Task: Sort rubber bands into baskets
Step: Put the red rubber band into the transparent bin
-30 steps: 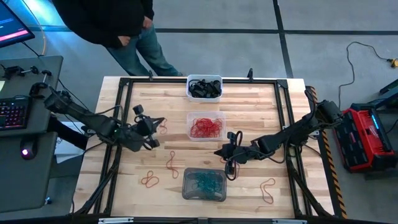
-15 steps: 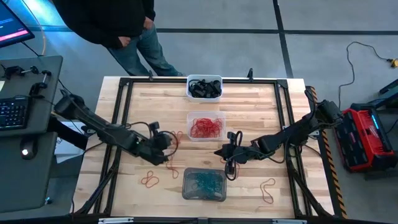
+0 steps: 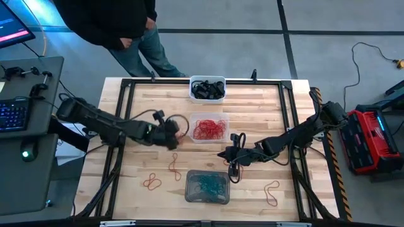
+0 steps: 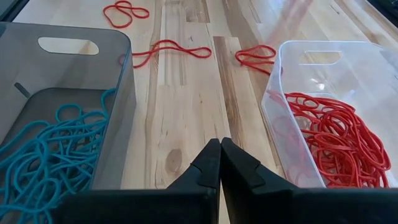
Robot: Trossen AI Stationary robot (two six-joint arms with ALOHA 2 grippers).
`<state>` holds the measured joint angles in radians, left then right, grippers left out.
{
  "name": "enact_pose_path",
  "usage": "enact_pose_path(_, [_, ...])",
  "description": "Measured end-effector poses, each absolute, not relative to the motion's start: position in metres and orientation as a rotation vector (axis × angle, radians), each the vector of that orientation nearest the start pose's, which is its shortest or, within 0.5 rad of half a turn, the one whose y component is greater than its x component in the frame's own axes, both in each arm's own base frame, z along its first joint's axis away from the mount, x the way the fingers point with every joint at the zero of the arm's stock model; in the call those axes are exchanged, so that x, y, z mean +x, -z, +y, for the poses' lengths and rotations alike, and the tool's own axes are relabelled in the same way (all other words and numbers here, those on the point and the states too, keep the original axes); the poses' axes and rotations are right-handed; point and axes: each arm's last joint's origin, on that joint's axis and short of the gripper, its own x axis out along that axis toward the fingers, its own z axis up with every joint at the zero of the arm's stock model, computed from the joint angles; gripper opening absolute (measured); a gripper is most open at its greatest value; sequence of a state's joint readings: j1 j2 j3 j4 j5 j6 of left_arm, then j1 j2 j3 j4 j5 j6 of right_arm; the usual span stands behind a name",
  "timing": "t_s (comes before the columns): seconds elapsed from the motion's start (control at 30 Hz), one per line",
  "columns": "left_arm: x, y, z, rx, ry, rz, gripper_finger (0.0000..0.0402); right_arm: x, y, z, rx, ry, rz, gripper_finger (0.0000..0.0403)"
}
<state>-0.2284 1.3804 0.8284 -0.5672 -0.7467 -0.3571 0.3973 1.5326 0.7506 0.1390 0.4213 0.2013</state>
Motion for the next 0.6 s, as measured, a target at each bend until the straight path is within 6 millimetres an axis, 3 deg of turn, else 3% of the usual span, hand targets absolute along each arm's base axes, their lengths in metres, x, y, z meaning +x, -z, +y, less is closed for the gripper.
enact_pose_path(0.23, [0.261,-0.210,0.000,0.160,-0.642,0.857,0.0000,0.282,-0.181,0.106,-0.058,0.083,0.583,0.0000])
enact_pose_path(0.4, [0.261,-0.209,0.023,0.087,-0.707,0.862,0.0000,0.282,-0.181,0.106,-0.055,0.083,0.583,0.0000])
enact_pose_path(0.6, [0.253,-0.188,0.047,-0.057,-0.692,0.863,0.0000,0.282,-0.181,0.106,-0.054,0.084,0.583,0.0000])
